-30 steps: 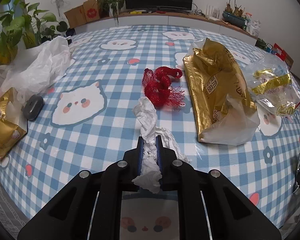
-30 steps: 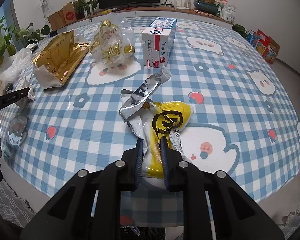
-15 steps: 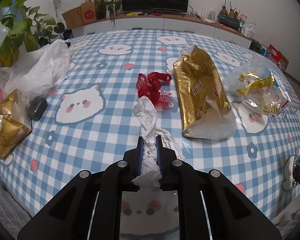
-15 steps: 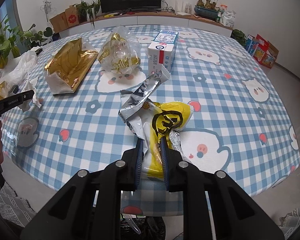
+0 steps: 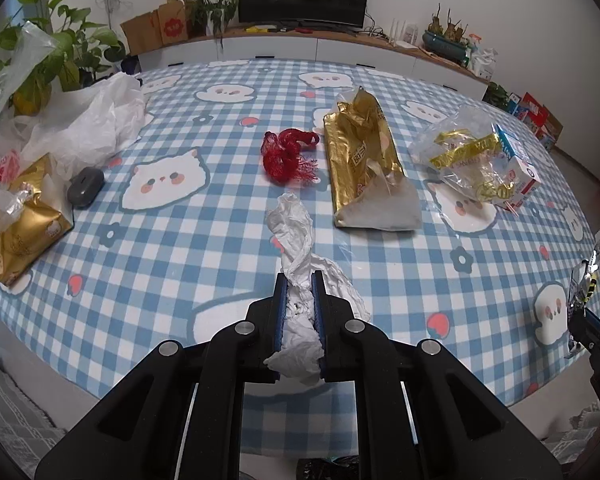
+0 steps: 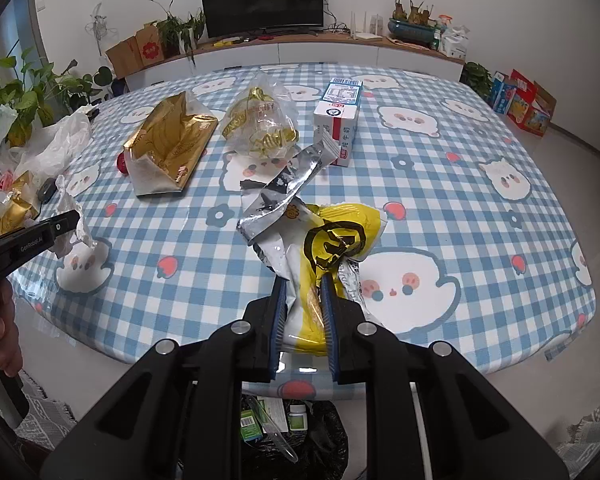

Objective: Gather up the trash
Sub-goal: 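Carry the tissue and yellow snack bag with both tools over the black bin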

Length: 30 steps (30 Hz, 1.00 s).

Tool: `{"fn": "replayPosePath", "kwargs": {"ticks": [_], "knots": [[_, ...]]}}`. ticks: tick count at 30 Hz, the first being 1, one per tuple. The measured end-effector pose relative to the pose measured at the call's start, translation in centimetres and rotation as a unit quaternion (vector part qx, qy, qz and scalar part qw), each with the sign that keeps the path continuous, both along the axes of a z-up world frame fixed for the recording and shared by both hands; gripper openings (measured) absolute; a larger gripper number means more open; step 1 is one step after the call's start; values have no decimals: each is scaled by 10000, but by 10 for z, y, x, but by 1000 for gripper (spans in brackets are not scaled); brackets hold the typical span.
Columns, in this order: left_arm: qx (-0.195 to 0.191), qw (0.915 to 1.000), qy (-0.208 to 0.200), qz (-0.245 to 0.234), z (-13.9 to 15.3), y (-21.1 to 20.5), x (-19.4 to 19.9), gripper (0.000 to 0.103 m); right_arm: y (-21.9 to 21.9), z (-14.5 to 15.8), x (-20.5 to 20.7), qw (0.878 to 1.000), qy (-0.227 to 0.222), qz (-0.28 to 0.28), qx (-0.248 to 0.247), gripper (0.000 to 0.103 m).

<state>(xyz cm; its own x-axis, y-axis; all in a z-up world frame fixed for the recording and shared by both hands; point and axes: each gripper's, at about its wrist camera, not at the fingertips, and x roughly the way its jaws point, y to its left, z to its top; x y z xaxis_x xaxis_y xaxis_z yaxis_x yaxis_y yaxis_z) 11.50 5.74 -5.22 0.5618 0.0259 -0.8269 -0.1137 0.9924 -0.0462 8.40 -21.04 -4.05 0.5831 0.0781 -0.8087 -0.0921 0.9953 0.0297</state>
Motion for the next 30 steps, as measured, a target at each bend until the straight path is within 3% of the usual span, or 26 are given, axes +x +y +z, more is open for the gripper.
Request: {"fn": "replayPosePath", "kwargs": {"ticks": [20, 30], "knots": [[-271, 9995, -39, -154, -18, -11, -112, 11, 47, -1, -67, 9994, -117, 327, -39, 16], [-366, 9992, 140, -90, -45, -6, -164, 11, 53, -6, -104, 9990, -189, 397, 11, 16]]}}
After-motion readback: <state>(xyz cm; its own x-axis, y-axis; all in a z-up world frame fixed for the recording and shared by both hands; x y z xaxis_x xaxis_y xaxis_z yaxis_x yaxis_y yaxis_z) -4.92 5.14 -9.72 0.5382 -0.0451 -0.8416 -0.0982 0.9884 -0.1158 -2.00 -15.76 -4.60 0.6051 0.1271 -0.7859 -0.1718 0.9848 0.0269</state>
